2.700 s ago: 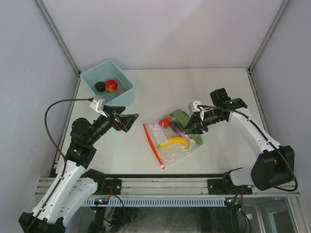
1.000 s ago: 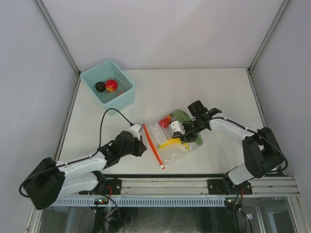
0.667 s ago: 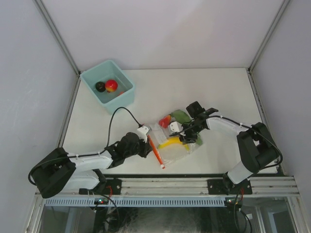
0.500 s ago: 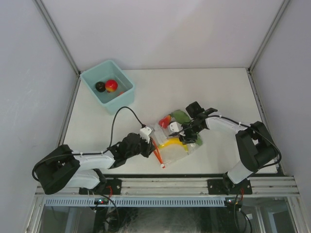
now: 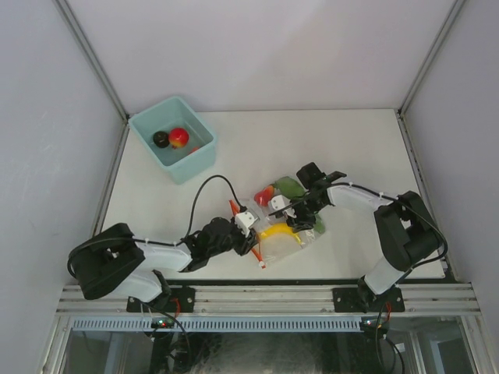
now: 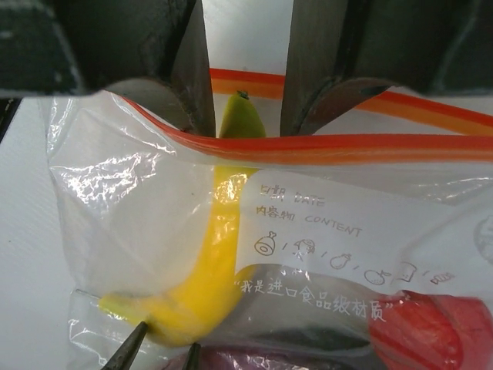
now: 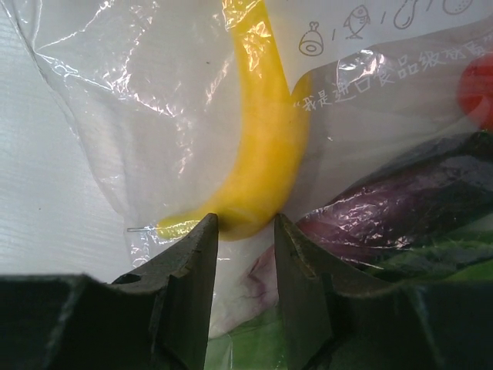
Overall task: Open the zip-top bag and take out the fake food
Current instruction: Pick up the fake fruit from the zipper food storage bag.
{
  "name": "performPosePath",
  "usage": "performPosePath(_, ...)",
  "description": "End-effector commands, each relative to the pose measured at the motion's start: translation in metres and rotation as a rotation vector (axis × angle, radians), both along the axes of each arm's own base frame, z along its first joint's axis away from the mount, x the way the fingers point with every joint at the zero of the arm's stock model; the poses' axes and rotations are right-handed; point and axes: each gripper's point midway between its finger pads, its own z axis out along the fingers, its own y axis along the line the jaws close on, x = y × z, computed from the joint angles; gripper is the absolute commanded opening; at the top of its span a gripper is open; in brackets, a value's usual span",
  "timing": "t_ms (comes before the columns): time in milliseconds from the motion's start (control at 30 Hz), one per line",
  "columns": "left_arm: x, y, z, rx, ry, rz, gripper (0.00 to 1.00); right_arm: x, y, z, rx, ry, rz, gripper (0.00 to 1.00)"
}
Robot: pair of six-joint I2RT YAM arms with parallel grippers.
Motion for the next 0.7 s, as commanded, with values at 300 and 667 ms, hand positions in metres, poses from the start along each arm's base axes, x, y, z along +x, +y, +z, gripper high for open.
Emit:
performPosePath(300,0.017,-0.032,0.016,-0.037,-0.095,-0.036,0.54,-0.002,0.008,0.007,0.027,0.062,-0.005,0.32)
performPosePath(667,0.024,-0.048,0.002,-0.021,-0.046,-0.024,0.54,-0.001,0.009,0.010,0.031,0.066,-0.009,0.30)
